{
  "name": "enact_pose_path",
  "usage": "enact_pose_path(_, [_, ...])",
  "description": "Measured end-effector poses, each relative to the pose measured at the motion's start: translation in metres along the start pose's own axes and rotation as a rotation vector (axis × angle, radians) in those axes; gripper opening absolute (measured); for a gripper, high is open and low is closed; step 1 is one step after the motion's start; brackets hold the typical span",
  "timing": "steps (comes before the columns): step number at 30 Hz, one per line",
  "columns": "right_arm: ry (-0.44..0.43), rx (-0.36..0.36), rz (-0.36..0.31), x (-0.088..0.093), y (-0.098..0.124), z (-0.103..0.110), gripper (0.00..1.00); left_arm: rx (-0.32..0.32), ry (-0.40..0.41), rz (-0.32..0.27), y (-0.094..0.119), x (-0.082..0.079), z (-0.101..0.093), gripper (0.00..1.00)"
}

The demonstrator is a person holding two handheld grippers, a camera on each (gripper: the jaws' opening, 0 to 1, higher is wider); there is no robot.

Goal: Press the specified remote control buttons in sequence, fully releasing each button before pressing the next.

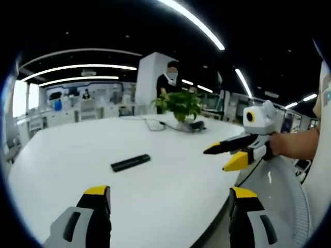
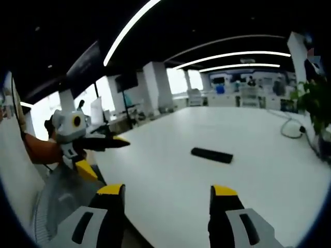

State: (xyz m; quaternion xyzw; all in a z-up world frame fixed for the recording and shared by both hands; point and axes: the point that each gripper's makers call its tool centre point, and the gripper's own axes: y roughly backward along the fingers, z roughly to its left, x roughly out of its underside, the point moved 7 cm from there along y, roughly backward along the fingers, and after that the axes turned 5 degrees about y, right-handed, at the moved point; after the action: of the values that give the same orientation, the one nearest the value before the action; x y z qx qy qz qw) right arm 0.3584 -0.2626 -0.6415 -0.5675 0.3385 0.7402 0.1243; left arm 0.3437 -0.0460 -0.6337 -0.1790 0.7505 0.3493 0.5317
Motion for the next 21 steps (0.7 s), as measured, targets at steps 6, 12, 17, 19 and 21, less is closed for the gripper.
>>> enact_pose_path(6, [-0.003, 0.001, 0.005, 0.0005, -0.0004, -0.0003, 0.64, 0.002, 0.002, -0.003, 0.0002, -0.0002, 0.0008, 0.98])
enact_pose_path(12, [-0.001, 0.007, 0.008, 0.0011, -0.0004, -0.0009, 0.64, 0.008, 0.006, -0.004, 0.0003, -0.0001, 0.0003, 0.98])
enact_pose_path(17, [-0.003, 0.011, 0.004, 0.0009, -0.0001, -0.0022, 0.64, 0.011, 0.009, -0.004, 0.0003, 0.0001, 0.0011, 0.98])
enact_pose_path(19, [-0.002, 0.012, 0.005, 0.0011, -0.0001, -0.0024, 0.64, 0.011, 0.009, -0.004, 0.0003, 0.0002, 0.0014, 0.98])
enact_pose_path(21, [-0.001, 0.013, 0.003, 0.0012, 0.0002, -0.0027, 0.64, 0.012, 0.012, -0.005, 0.0003, 0.0003, 0.0012, 0.98])
